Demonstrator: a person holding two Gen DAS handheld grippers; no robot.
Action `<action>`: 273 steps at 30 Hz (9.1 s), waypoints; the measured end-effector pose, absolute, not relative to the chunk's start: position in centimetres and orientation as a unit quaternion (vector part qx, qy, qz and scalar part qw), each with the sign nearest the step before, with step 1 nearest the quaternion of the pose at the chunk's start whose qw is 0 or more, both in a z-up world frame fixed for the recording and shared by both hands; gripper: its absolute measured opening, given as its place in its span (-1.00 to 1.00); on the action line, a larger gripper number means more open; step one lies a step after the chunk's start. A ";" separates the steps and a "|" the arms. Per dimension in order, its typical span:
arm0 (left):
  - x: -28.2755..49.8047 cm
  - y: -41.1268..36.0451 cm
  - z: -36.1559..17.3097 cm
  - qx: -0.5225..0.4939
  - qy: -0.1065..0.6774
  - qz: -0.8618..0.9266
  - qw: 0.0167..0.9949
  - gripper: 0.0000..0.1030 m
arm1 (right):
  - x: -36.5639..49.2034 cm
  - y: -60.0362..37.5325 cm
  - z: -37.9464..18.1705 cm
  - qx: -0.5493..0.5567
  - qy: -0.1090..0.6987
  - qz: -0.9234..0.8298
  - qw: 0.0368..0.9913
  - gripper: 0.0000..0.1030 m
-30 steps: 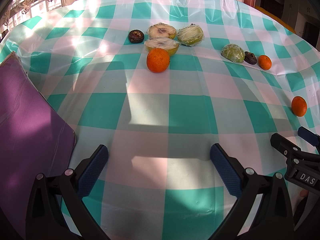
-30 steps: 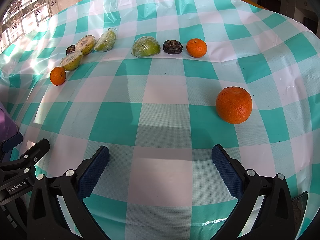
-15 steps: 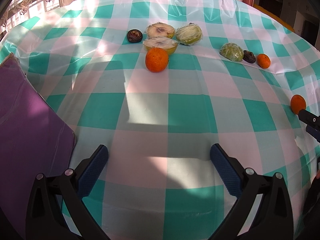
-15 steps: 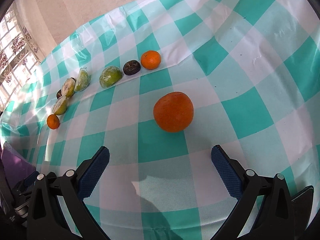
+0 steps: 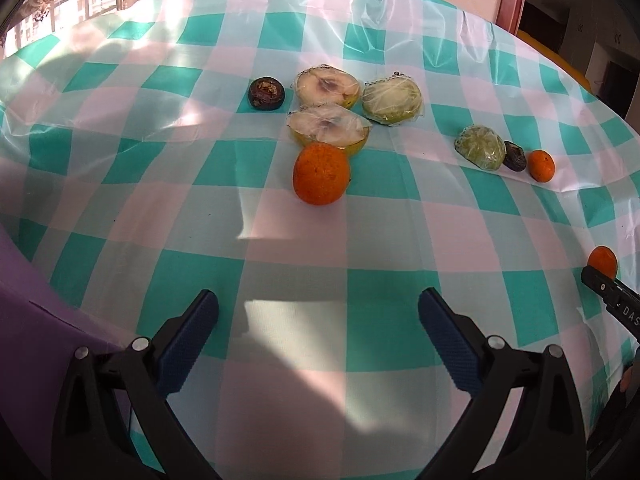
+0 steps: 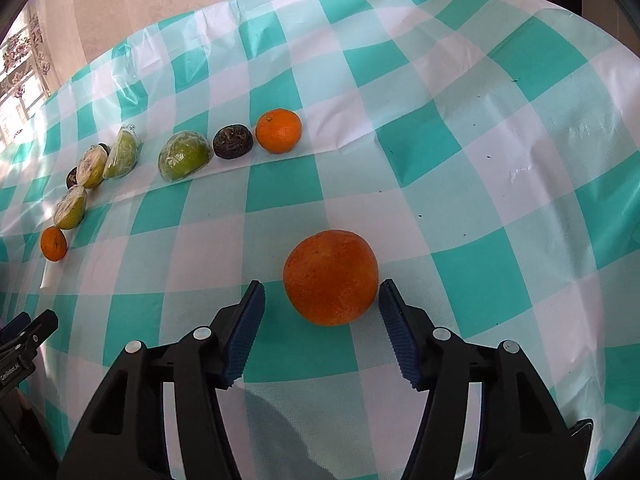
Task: Organize fruits
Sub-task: 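Grasp the large orange with the right tool while the left tool grasps a small orange, then carry both held oranges up and over into the purple box, then open both tools to drop the oranges into the box, then move both open tools back toward the fruit row, then grasp a small mandarin with the right tool while the left tool grasps the green wrapped fruit, then lift both held fruits and carry them over the purple box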
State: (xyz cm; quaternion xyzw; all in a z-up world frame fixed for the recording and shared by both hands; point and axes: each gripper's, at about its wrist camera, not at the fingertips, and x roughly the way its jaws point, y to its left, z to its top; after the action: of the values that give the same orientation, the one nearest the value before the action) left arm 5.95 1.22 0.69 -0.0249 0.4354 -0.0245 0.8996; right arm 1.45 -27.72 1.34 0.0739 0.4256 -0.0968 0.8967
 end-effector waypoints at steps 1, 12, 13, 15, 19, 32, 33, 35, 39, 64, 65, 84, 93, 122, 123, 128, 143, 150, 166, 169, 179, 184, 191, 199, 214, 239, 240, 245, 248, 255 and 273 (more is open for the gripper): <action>6.7 1.2 0.7 -0.026 0.436 -0.020 0.899 0.94 | 1.4 -27.7 1.3 0.071 0.426 -0.099 0.897 0.04; 12.7 1.0 0.9 -0.023 0.433 0.025 0.901 0.49 | 2.0 -27.3 1.4 0.065 0.425 -0.092 0.898 -0.14; 12.7 1.0 1.0 -0.023 0.430 0.029 0.902 0.27 | 2.0 -27.3 1.5 0.066 0.424 -0.090 0.899 -0.15; 12.5 1.2 1.2 -0.030 0.422 0.023 0.906 -0.25 | 1.9 -27.5 1.5 0.071 0.422 -0.086 0.900 -0.16; 11.6 1.4 1.2 -0.054 0.416 0.011 0.908 -0.38 | 1.8 -27.8 1.5 0.084 0.418 -0.078 0.901 -0.16; 5.8 1.0 1.2 -0.133 0.387 -0.044 0.911 -0.39 | 1.4 -28.4 1.5 0.113 0.404 -0.063 0.906 -0.17; 5.3 0.9 1.2 -0.133 0.386 -0.046 0.912 -0.38 | 1.3 -28.4 1.5 0.115 0.402 -0.061 0.906 -0.17; 4.2 0.8 1.2 -0.135 0.383 -0.051 0.912 -0.38 | 1.2 -28.4 1.6 0.115 0.399 -0.059 0.908 -0.17; 1.4 0.4 1.1 -0.133 0.382 -0.070 0.912 -0.39 | 1.0 -28.3 1.5 0.124 0.398 -0.040 0.908 -0.17; -9.5 -0.2 0.7 -0.091 0.393 -0.130 0.906 -0.38 | -5.8 -17.9 1.2 0.084 0.415 0.109 0.899 -0.17; -9.6 -0.1 0.7 -0.093 0.393 -0.130 0.905 -0.38 | -5.9 -17.6 1.2 0.082 0.416 0.111 0.899 -0.17; -15.8 0.8 6.8 -0.022 0.303 -0.066 0.951 -0.38 | -9.9 -13.5 2.7 0.056 0.375 0.172 0.909 -0.17; -20.6 4.9 12.5 -0.020 0.238 -0.022 0.971 -0.38 | -14.0 -9.3 7.7 0.002 0.272 0.238 0.932 -0.16; -23.2 24.9 10.2 -0.068 0.339 0.164 0.924 -0.36 | -13.6 13.6 10.2 -0.194 0.322 0.345 0.860 -0.16; -22.9 24.9 9.8 -0.068 0.349 0.158 0.921 -0.36 | -13.0 14.2 9.8 -0.203 0.344 0.343 0.850 -0.16; -22.0 24.9 7.9 -0.067 0.381 0.151 0.910 -0.35 | -11.8 16.0 8.3 -0.258 0.390 0.329 0.820 -0.16; -23.2 25.5 8.3 -0.067 0.354 0.173 0.916 0.72 | -13.3 16.6 6.9 -0.324 0.347 0.300 0.828 0.66; -23.7 25.4 9.3 -0.055 0.329 0.197 0.922 0.75 | -14.3 13.7 9.4 -0.252 0.249 0.314 0.881 0.66; -24.3 9.1 14.5 0.013 0.157 0.003 0.988 0.96 | -7.9 -7.5 7.9 -0.066 0.215 0.102 0.969 0.67; -21.7 4.6 12.4 0.015 0.203 -0.070 0.977 0.96 | -5.9 -11.8 6.8 -0.039 0.236 0.048 0.970 0.67; -5.8 -3.8 4.1 -0.026 0.353 -0.095 0.931 0.96 | 3.5 -24.9 3.2 0.072 0.323 -0.116 0.937 0.68; 1.1 -5.4 1.8 -0.058 0.390 -0.090 0.915 0.96 | 10.1 -25.4 1.9 0.014 0.382 -0.139 0.914 0.67; 6.4 -6.5 1.4 -0.093 0.404 -0.091 0.905 0.96 | 15.7 -25.3 0.8 -0.032 0.417 -0.128 0.899 0.43; 11.8 -10.7 2.0 -0.042 0.390 -0.112 0.913 0.96 | 16.4 -27.6 0.6 0.062 0.412 -0.094 0.904 -0.23; 21.3 -16.8 0.7 0.038 0.435 -0.127 0.891 0.57 | 14.5 -32.6 -0.2 0.246 0.344 -0.070 0.904 -0.23; 15.0 -9.5 3.1 -0.043 0.380 -0.097 0.919 0.15 | 14.4 -32.4 1.6 0.263 0.294 -0.040 0.918 -0.23; 13.6 -8.9 3.4 -0.046 0.375 -0.092 0.921 0.15 | 14.3 -32.3 1.7 0.262 0.291 -0.035 0.919 -0.23; 5.6 -7.1 4.2 -0.029 0.350 -0.061 0.934 0.15 | 12.9 -31.5 2.1 0.260 0.287 -0.025 0.922 -0.23; 2.1 -5.1 3.6 -0.045 0.360 -0.045 0.931 0.15 | 11.2 -30.4 2.0 0.264 0.298 -0.026 0.917 -0.23; -5.7 0.1 3.4 -0.063 0.350 -0.017 0.935 0.15 | 5.9 -26.9 2.0 0.273 0.312 -0.001 0.910 -0.23; -11.3 3.1 3.0 -0.090 0.303 -0.015 0.949 0.15 | -6.6 -17.9 2.2 0.191 0.352 0.095 0.911 -0.22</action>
State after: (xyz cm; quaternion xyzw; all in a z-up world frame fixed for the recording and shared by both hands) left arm -11.33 3.10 2.96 -0.0901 0.3032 -0.0145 0.9486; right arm -6.58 -17.92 2.23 0.1910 0.3518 0.0953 0.9114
